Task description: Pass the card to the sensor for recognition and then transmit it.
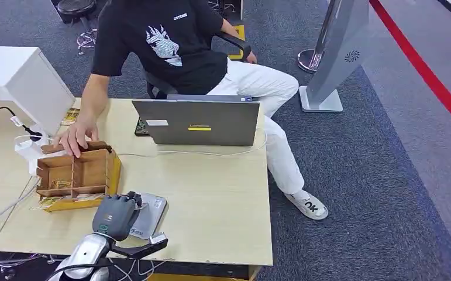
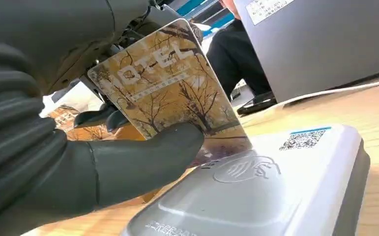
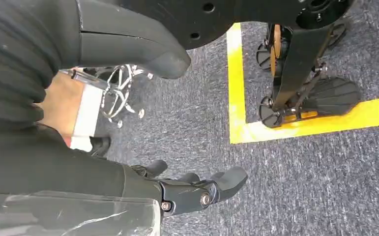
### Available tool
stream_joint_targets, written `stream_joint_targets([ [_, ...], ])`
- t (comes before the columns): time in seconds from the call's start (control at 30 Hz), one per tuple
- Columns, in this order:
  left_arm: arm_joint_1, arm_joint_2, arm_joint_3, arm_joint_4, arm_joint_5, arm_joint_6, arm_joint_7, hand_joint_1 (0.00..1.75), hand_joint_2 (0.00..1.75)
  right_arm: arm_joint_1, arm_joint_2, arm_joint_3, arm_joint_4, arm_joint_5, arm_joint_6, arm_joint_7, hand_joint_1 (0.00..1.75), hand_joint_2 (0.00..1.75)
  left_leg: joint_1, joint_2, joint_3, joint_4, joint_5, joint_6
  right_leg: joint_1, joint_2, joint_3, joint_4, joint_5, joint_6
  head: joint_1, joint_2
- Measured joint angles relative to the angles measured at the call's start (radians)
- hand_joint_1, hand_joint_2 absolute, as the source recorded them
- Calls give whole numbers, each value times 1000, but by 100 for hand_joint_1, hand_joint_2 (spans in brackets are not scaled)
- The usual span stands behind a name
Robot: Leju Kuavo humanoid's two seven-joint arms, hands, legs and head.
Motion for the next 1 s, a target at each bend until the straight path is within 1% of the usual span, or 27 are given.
stream_joint_targets([
  [0.07, -3, 0, -5, 2, 2, 15, -6, 175, 175, 0, 0, -2, 0, 3, 0, 0, 0, 175, 0, 0, 0, 0, 0, 0, 0, 0, 0, 0, 0, 0, 0, 0],
  [0.27, -18, 2, -7, 7, -6, 128, -8, 175, 175, 0, 3, -13, 0, 21, 0, 1, 0, 175, 0, -1, 0, 0, 1, 0, 0, 0, -1, 0, 0, 0, 0, 0],
  [0.3, -27, 3, -6, -1, -2, 134, -6, 175, 175, 0, 3, -15, 0, 25, 0, 2, 0, 175, 0, -1, -1, 0, 1, -1, 0, 0, -1, 0, 0, 0, 0, 0],
  [0.47, -79, 22, 21, -83, 24, 107, -22, 175, 175, -1, 3, -21, 0, 39, 1, 2, 0, 175, 0, -1, -1, 0, 1, -1, 0, -1, -1, 0, 0, 0, 0, 0],
  [0.63, -82, 24, 31, -120, 23, 105, -26, 175, 175, -1, 3, -24, 0, 41, 1, 2, 0, 175, 0, -1, -1, 0, 1, -1, 0, -1, -1, 0, 0, 0, 0, 0],
  [0.73, -96, 27, 49, -134, -2, 110, 2, 175, 175, -1, 3, -24, 0, 53, 3, 2, 0, 175, 1, -1, -1, 0, 1, -1, 0, -1, -1, 0, 0, 0, 0, 0],
  [0.83, -154, 50, 90, -146, -13, 83, 18, 175, 175, -1, 3, -24, 0, 66, 9, 2, 0, 175, 1, -1, -1, 0, 1, -1, 0, -1, -1, 0, 0, 0, 0, 0],
  [1.0, -239, 84, 153, -147, -11, 33, 13, 175, 175, -1, 3, -24, 0, 84, 19, 2, 0, 175, 1, -1, -1, 0, 3, -2, 1, -1, -1, 1, 1, -1, 0, 0],
])
